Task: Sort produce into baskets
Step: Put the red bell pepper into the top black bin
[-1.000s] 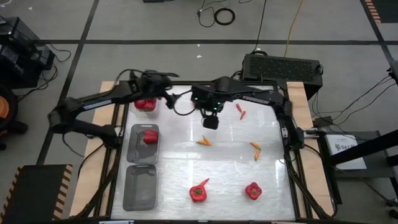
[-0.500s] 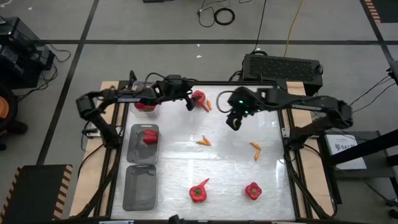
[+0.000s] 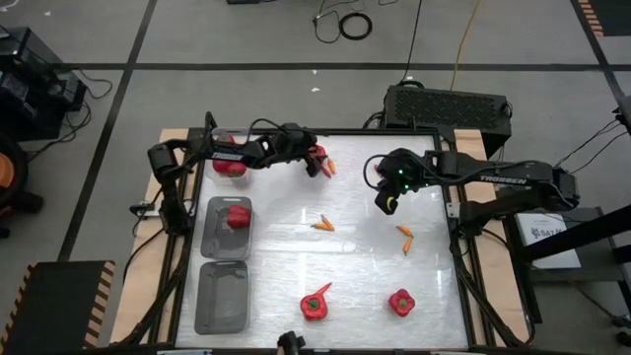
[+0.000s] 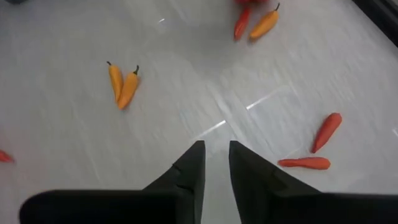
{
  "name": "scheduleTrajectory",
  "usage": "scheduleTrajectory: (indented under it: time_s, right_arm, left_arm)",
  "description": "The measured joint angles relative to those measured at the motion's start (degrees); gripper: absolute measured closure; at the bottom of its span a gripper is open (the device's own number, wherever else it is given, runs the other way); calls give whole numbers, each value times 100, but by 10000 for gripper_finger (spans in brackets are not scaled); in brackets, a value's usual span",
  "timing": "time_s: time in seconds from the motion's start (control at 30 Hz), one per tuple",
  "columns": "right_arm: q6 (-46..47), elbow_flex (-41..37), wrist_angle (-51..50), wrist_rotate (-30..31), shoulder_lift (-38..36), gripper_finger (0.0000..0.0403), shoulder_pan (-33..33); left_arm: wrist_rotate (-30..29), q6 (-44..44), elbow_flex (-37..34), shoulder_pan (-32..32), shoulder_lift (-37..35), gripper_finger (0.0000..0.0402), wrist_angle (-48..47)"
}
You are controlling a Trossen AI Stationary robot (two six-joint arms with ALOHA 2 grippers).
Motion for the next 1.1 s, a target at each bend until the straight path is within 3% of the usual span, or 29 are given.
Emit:
scheduleTrajectory:
  time_s: [0.7,1.1]
  right_arm:
    - [-329,0,24,-3,0,358,-311]
    - [-294,0,22,-26,2,358,-348]
  left_arm:
    - [-204,-9,-5,71,-5,191,-327]
    - [-198,-7,-9,80,-5,321,-336]
